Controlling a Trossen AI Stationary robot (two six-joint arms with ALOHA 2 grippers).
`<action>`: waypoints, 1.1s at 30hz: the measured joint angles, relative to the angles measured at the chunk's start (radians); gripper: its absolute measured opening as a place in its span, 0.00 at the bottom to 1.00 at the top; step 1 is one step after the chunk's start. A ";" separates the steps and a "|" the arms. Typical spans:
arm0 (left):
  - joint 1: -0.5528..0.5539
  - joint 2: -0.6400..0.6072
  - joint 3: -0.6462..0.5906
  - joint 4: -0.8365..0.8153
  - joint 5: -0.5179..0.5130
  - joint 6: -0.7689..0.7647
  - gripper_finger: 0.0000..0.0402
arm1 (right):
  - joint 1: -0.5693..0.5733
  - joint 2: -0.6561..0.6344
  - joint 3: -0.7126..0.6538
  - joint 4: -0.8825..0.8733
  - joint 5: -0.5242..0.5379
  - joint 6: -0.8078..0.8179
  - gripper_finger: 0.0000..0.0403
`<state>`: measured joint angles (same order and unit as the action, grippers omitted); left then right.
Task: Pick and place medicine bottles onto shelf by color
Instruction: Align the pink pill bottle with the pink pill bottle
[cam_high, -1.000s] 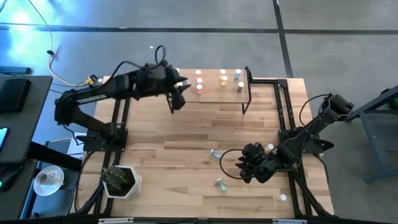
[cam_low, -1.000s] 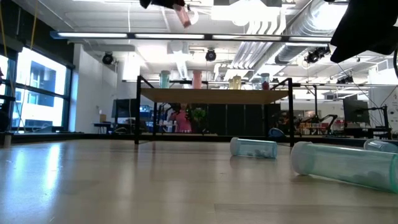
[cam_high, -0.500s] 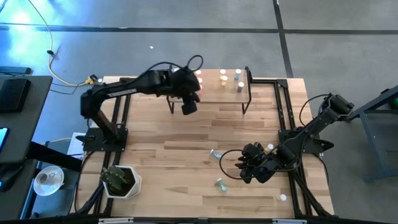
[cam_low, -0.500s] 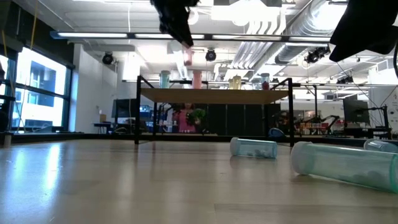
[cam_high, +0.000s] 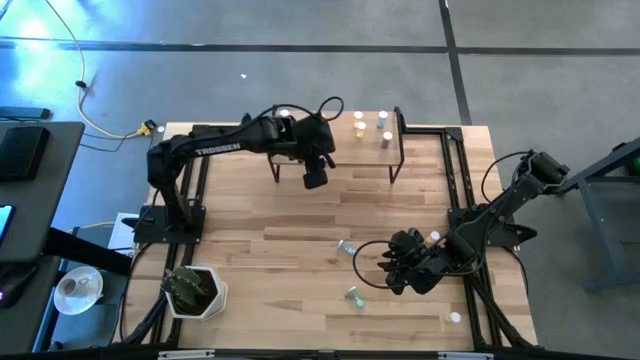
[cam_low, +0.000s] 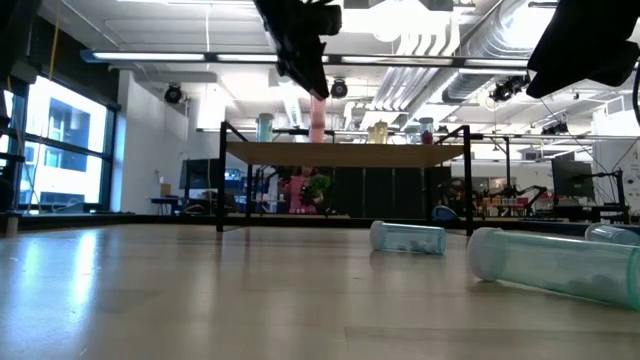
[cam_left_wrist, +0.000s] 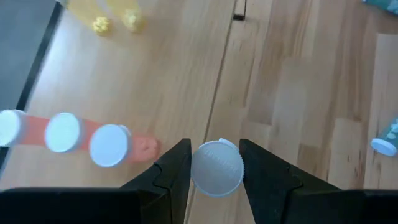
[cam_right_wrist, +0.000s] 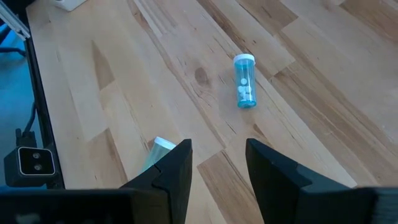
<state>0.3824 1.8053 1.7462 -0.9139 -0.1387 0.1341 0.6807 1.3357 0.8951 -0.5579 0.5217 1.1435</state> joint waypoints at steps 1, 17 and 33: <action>0.003 0.002 0.000 -0.001 0.000 0.000 0.30 | 0.000 0.000 0.000 0.000 0.000 0.000 0.35; 0.069 0.035 0.000 0.049 0.030 -0.019 0.30 | 0.000 0.000 0.000 0.001 0.000 0.000 0.35; 0.102 0.044 0.000 0.031 0.048 -0.044 0.30 | 0.000 0.000 0.000 0.002 0.000 0.000 0.35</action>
<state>0.4843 1.8492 1.7458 -0.8829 -0.0910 0.0897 0.6807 1.3357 0.8951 -0.5560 0.5213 1.1439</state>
